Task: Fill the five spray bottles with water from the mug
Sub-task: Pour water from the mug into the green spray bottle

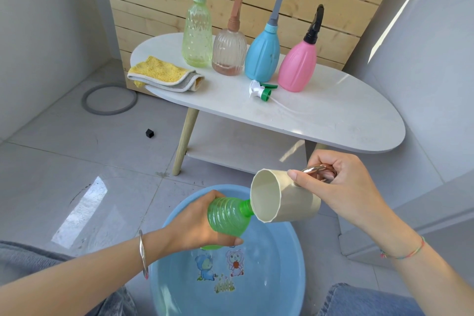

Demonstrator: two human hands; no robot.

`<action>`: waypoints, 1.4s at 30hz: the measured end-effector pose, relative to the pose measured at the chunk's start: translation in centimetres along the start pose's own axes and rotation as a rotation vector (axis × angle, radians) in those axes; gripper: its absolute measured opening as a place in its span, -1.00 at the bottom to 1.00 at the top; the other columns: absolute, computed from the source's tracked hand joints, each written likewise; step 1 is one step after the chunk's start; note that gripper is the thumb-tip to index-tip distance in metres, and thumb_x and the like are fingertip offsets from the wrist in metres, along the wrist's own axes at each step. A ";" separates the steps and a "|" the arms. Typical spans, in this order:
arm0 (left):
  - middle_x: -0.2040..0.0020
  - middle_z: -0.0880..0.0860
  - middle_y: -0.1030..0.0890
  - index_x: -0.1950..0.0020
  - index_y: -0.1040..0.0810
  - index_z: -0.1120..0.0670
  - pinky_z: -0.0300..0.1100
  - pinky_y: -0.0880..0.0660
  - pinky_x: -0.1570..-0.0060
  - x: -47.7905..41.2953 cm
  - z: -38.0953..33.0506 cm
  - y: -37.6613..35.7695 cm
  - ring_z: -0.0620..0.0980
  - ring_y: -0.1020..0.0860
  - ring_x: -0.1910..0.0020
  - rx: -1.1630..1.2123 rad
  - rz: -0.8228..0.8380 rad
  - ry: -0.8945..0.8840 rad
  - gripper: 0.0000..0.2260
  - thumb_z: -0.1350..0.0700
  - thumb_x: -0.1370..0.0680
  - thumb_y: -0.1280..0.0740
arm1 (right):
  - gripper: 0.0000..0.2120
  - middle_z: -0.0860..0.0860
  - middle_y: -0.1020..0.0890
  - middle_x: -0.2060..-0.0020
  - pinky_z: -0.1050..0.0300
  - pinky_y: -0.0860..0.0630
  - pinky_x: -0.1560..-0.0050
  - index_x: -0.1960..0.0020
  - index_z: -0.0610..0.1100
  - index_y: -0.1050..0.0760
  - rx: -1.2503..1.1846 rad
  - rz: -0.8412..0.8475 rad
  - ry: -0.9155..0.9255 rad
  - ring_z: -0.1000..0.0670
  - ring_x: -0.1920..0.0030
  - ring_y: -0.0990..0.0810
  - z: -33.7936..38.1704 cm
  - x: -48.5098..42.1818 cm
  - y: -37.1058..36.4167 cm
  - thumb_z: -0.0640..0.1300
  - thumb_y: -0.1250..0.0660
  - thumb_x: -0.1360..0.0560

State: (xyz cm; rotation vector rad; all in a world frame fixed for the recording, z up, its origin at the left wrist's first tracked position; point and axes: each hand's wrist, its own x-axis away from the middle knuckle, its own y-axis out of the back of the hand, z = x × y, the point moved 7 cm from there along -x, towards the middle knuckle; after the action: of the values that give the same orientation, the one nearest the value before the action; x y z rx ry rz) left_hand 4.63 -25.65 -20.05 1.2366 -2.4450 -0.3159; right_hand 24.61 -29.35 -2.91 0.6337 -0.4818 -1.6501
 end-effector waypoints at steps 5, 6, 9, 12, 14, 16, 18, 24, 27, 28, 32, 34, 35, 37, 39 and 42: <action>0.03 -0.02 -0.60 -0.15 -0.45 0.02 -0.40 -0.45 0.15 0.0 0.1 -0.1 -0.28 -0.56 0.16 0.007 0.002 0.002 -0.38 0.00 -0.22 -0.68 | -0.64 0.13 -0.29 0.59 0.34 -0.16 0.45 0.37 -0.27 -0.41 0.020 0.000 0.012 0.11 0.49 -0.22 0.1 0.0 0.0 -0.08 -0.51 -0.37; 0.03 -0.02 -0.60 -0.15 -0.45 0.02 -0.40 -0.45 0.15 0.0 0.1 -0.1 -0.29 -0.56 0.16 0.008 0.002 0.002 -0.39 0.01 -0.22 -0.68 | -0.64 0.13 -0.30 0.59 0.34 -0.17 0.44 0.37 -0.26 -0.41 0.020 0.000 0.014 0.11 0.49 -0.23 0.1 0.0 -0.1 -0.08 -0.51 -0.37; 0.04 -0.03 -0.60 -0.14 -0.45 0.00 -0.42 -0.45 0.16 0.0 0.2 0.0 -0.30 -0.55 0.16 -0.005 -0.010 0.011 -0.39 0.00 -0.22 -0.68 | -0.65 0.13 -0.33 0.57 0.34 -0.18 0.44 0.39 -0.23 -0.41 0.013 -0.001 0.014 0.11 0.48 -0.24 0.1 -0.1 -0.1 -0.09 -0.51 -0.37; 0.04 -0.05 -0.60 -0.12 -0.45 -0.01 -0.43 -0.45 0.16 0.1 0.2 0.0 -0.30 -0.55 0.16 -0.017 -0.019 0.016 -0.39 -0.03 -0.21 -0.68 | -0.65 0.11 -0.34 0.55 0.33 -0.17 0.43 0.41 -0.19 -0.39 0.006 0.001 0.023 0.11 0.46 -0.24 0.0 0.0 -0.1 -0.10 -0.51 -0.37; 0.05 -0.05 -0.60 -0.12 -0.45 -0.02 -0.43 -0.45 0.17 0.1 0.2 0.0 -0.32 -0.54 0.18 -0.015 -0.016 0.020 -0.40 -0.02 -0.21 -0.68 | -0.65 0.10 -0.35 0.54 0.31 -0.18 0.42 0.41 -0.16 -0.39 0.006 0.006 0.030 0.10 0.45 -0.26 0.0 0.0 -0.2 -0.10 -0.51 -0.38; 0.05 -0.05 -0.59 -0.12 -0.45 -0.02 -0.44 -0.44 0.17 0.1 0.2 -0.1 -0.33 -0.54 0.18 -0.012 -0.012 0.020 -0.40 -0.02 -0.21 -0.68 | -0.66 0.09 -0.36 0.53 0.30 -0.18 0.41 0.39 -0.15 -0.39 0.007 0.011 0.034 0.09 0.44 -0.27 0.0 0.0 -0.3 -0.09 -0.51 -0.38; 0.05 -0.05 -0.59 -0.12 -0.44 -0.01 -0.44 -0.43 0.18 0.1 0.2 -0.1 -0.34 -0.53 0.19 -0.011 -0.011 0.023 -0.40 -0.01 -0.22 -0.68 | -0.64 0.09 -0.37 0.53 0.29 -0.19 0.40 0.38 -0.15 -0.39 0.011 0.014 0.044 0.08 0.43 -0.28 0.1 0.0 -0.3 -0.04 -0.53 -0.37; 0.01 -0.06 -0.59 -0.14 -0.44 -0.03 -0.44 -0.44 0.16 0.2 0.2 -0.1 -0.21 -0.56 0.11 -0.019 -0.013 0.035 -0.39 -0.03 -0.22 -0.67 | -0.64 0.07 -0.34 0.52 0.25 -0.17 0.39 0.38 -0.12 -0.37 0.058 0.005 0.074 0.07 0.42 -0.25 0.4 0.1 -0.3 0.06 -0.46 -0.33; 0.01 -0.06 -0.59 -0.14 -0.44 -0.03 -0.45 -0.43 0.17 0.2 0.2 -0.1 -0.21 -0.56 0.10 -0.015 -0.017 0.040 -0.38 -0.04 -0.21 -0.67 | -0.65 0.10 -0.34 0.53 0.27 -0.18 0.40 0.37 -0.12 -0.38 0.079 -0.006 0.086 0.09 0.43 -0.25 0.7 0.2 -0.3 0.10 -0.43 -0.30; 0.01 -0.07 -0.59 -0.14 -0.44 -0.04 -0.44 -0.44 0.16 0.1 0.3 -0.1 -0.20 -0.56 0.10 -0.014 -0.017 0.041 -0.38 -0.05 -0.21 -0.67 | -0.65 0.10 -0.34 0.53 0.28 -0.18 0.40 0.38 -0.12 -0.38 0.083 -0.007 0.090 0.10 0.43 -0.26 0.7 0.2 -0.3 0.10 -0.42 -0.30; 0.02 -0.08 -0.59 -0.14 -0.44 -0.03 -0.44 -0.44 0.17 0.1 0.3 -0.2 -0.26 -0.56 0.13 -0.012 -0.012 0.042 -0.39 -0.04 -0.22 -0.67 | -0.66 0.09 -0.37 0.52 0.27 -0.20 0.38 0.37 -0.11 -0.37 0.083 -0.005 0.116 0.06 0.42 -0.28 0.9 0.2 -0.4 0.09 -0.42 -0.31; 0.03 -0.08 -0.58 -0.14 -0.44 -0.02 -0.45 -0.43 0.17 0.2 0.2 -0.2 -0.29 -0.54 0.16 -0.015 -0.006 0.040 -0.40 -0.03 -0.23 -0.67 | -0.67 0.03 -0.39 0.50 0.24 -0.21 0.37 0.36 -0.12 -0.37 0.085 -0.003 0.130 -0.06 0.39 -0.32 0.9 0.2 -0.4 0.08 -0.42 -0.31; 0.03 -0.08 -0.58 -0.14 -0.44 -0.02 -0.44 -0.44 0.16 0.2 0.2 -0.2 -0.28 -0.55 0.15 -0.021 -0.005 0.039 -0.40 -0.04 -0.23 -0.66 | -0.67 0.02 -0.40 0.49 0.23 -0.21 0.36 0.36 -0.12 -0.37 0.089 -0.005 0.135 -0.09 0.38 -0.34 1.0 0.2 -0.5 0.08 -0.42 -0.32; 0.01 -0.07 -0.59 -0.14 -0.44 -0.03 -0.43 -0.45 0.15 0.2 0.3 -0.3 -0.23 -0.56 0.12 -0.025 -0.003 0.037 -0.40 -0.05 -0.23 -0.66 | -0.67 0.04 -0.41 0.48 0.23 -0.23 0.36 0.36 -0.11 -0.37 0.088 -0.013 0.141 -0.10 0.36 -0.37 1.0 0.1 -0.4 0.08 -0.42 -0.31; 0.01 -0.07 -0.59 -0.14 -0.44 -0.03 -0.44 -0.45 0.15 0.2 0.4 -0.3 -0.24 -0.56 0.12 -0.026 -0.001 0.037 -0.40 -0.05 -0.23 -0.66 | -0.65 0.02 -0.43 0.47 0.22 -0.25 0.34 0.35 -0.11 -0.37 0.073 -0.021 0.148 -0.11 0.35 -0.39 1.1 0.1 -0.3 0.12 -0.42 -0.30; 0.01 -0.08 -0.59 -0.13 -0.44 -0.04 -0.42 -0.46 0.13 0.2 0.5 -0.3 -0.24 -0.56 0.10 -0.029 -0.001 0.036 -0.40 -0.06 -0.22 -0.66 | -0.63 0.01 -0.43 0.45 0.21 -0.27 0.32 0.38 -0.13 -0.36 0.054 -0.029 0.163 -0.10 0.35 -0.38 1.2 0.0 -0.3 0.12 -0.41 -0.30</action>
State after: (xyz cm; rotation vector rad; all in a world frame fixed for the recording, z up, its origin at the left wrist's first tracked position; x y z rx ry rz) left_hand 4.52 -25.97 -20.61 1.2212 -2.4009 -0.3249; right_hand 23.60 -29.40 -2.15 0.8112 -0.4019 -1.6017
